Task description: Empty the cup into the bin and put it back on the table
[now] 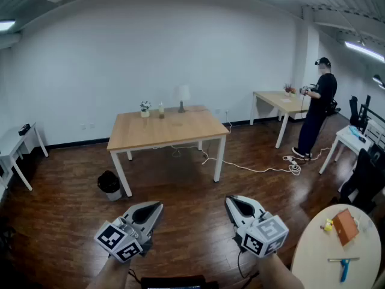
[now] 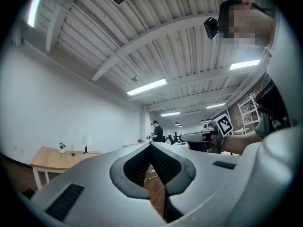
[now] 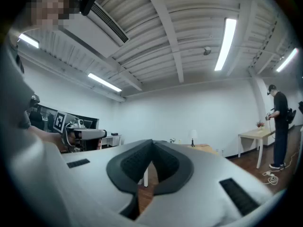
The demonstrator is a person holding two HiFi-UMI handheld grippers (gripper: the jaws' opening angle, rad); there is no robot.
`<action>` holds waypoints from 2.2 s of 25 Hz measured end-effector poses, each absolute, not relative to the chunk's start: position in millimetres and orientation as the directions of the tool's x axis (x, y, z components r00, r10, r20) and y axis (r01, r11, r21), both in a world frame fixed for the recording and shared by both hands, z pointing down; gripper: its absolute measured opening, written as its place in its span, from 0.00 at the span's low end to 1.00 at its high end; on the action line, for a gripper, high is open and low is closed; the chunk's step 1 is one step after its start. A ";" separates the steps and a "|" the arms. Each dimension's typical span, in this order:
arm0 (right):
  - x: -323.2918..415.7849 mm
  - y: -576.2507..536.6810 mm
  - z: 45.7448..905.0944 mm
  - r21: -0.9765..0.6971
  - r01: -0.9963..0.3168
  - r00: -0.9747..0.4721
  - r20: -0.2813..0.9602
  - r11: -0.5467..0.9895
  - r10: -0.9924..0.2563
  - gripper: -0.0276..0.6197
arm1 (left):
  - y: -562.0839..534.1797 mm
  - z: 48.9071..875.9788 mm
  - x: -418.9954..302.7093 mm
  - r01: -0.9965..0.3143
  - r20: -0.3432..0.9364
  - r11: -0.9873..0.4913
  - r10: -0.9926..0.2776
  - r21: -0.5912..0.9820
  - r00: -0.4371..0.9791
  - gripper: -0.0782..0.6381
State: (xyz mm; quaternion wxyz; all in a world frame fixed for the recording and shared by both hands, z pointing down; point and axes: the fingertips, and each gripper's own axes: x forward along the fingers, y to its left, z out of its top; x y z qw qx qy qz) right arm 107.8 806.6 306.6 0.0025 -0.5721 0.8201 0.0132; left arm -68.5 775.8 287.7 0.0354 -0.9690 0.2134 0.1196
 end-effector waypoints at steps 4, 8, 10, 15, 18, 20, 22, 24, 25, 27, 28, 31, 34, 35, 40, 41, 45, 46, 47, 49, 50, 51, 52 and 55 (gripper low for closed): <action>119.1 807.8 306.9 0.001 -0.941 -0.339 -0.031 0.339 -0.940 0.05 | 777.0 287.3 -57.3 -0.416 -0.246 -0.909 -0.400 -0.016 0.883 0.10; 128.2 805.2 308.1 -0.008 -0.937 -0.350 -0.037 0.350 -0.936 0.05 | 775.6 290.0 -47.7 -0.429 -0.246 -0.903 -0.414 -0.008 0.877 0.10; 132.7 803.6 308.0 -0.013 -0.932 -0.361 -0.043 0.362 -0.931 0.04 | 774.6 291.1 -43.0 -0.439 -0.243 -0.898 -0.424 -0.007 0.872 0.10; 145.2 798.1 305.6 -0.011 -0.923 -0.382 -0.063 0.384 -0.922 0.04 | 773.7 293.5 -33.3 -0.469 -0.241 -0.883 -0.453 -0.011 0.858 0.10; 151.8 795.0 310.2 -0.021 -0.917 -0.397 -0.070 0.399 -0.915 0.05 | 776.3 297.8 -25.5 -0.478 -0.233 -0.878 -0.462 -0.010 0.856 0.10; 152.5 791.6 313.5 -0.025 -0.913 -0.404 -0.062 0.406 -0.913 0.04 | 775.9 299.7 -21.3 -0.479 -0.224 -0.878 -0.464 -0.016 0.857 0.10; 152.3 786.2 314.8 -0.021 -0.912 -0.409 -0.056 0.410 -0.911 0.04 | 771.2 301.4 -18.5 -0.477 -0.217 -0.879 -0.463 -0.016 0.860 0.10; 154.9 778.5 315.9 -0.019 -0.914 -0.405 -0.055 0.406 -0.913 0.04 | 763.6 303.1 -15.9 -0.472 -0.216 -0.882 -0.459 -0.009 0.862 0.10; 157.0 773.8 316.5 -0.021 -0.916 -0.400 -0.055 0.401 -0.915 0.04 | 759.0 303.9 -14.4 -0.468 -0.218 -0.884 -0.456 -0.005 0.863 0.10; 160.2 762.4 317.4 -0.024 -0.918 -0.394 -0.055 0.395 -0.918 0.05 | 748.0 304.7 -11.1 -0.460 -0.221 -0.888 -0.448 -0.004 0.866 0.10; 160.8 756.1 317.7 -0.022 -0.918 -0.393 -0.055 0.395 -0.918 0.05 | 741.4 304.2 -9.8 -0.457 -0.224 -0.890 -0.444 -0.007 0.868 0.10; 159.0 734.6 318.5 -0.012 -0.920 -0.391 -0.047 0.392 -0.919 0.04 | 716.0 301.9 -10.2 -0.452 -0.234 -0.892 -0.438 -0.006 0.868 0.10; 154.7 708.4 319.3 -0.012 -0.922 -0.387 -0.034 0.387 -0.922 0.05 | 685.2 301.1 -15.5 -0.447 -0.240 -0.895 -0.434 0.002 0.868 0.10; 153.7 699.8 319.5 -0.012 -0.923 -0.384 -0.033 0.385 -0.923 0.05 | 675.4 301.2 -17.2 -0.445 -0.239 -0.895 -0.433 0.000 0.869 0.10; 149.1 656.6 316.7 -0.018 -0.932 -0.360 -0.043 0.361 -0.932 0.05 | 628.7 293.5 -26.9 -0.443 -0.247 -0.896 -0.425 -0.019 0.871 0.10; 148.3 647.7 316.4 -0.018 -0.934 -0.355 -0.040 0.356 -0.934 0.05 | 621.3 291.9 -28.2 -0.439 -0.249 -0.898 -0.420 -0.025 0.873 0.10; 144.6 618.5 316.4 -0.017 -0.939 -0.343 -0.036 0.344 -0.939 0.05 | 595.8 291.1 -31.6 -0.422 -0.244 -0.906 -0.400 -0.041 0.883 0.10; 142.7 612.0 316.4 -0.016 -0.940 -0.340 -0.035 0.341 -0.940 0.05 | 589.0 291.1 -33.0 -0.418 -0.245 -0.908 -0.397 -0.037 0.885 0.10; 140.5 605.8 316.5 -0.016 -0.941 -0.339 -0.031 0.339 -0.940 0.05 | 582.4 291.3 -34.5 -0.415 -0.245 -0.909 -0.395 -0.034 0.885 0.10; 134.9 594.0 316.7 -0.014 -0.941 -0.339 -0.022 0.339 -0.941 0.05 | 570.2 291.3 -38.1 -0.411 -0.245 -0.911 -0.392 -0.029 0.887 0.10; 131.8 588.3 316.7 -0.011 -0.940 -0.340 -0.019 0.340 -0.940 0.05 | 564.6 290.9 -40.2 -0.409 -0.245 -0.912 -0.390 -0.029 0.887 0.10; 129.2 583.0 316.8 -0.008 -0.940 -0.340 -0.017 0.340 -0.940 0.05 | 559.3 290.5 -42.3 -0.407 -0.248 -0.913 -0.388 -0.029 0.888 0.10; 127.6 578.3 317.4 -0.005 -0.941 -0.340 -0.016 0.340 -0.940 0.04 | 554.7 290.5 -44.1 -0.406 -0.251 -0.914 -0.386 -0.029 0.888 0.10; 126.6 565.8 319.7 -0.006 -0.943 -0.332 -0.013 0.332 -0.943 0.05 | 542.6 292.2 -48.3 -0.405 -0.258 -0.914 -0.386 -0.024 0.886 0.10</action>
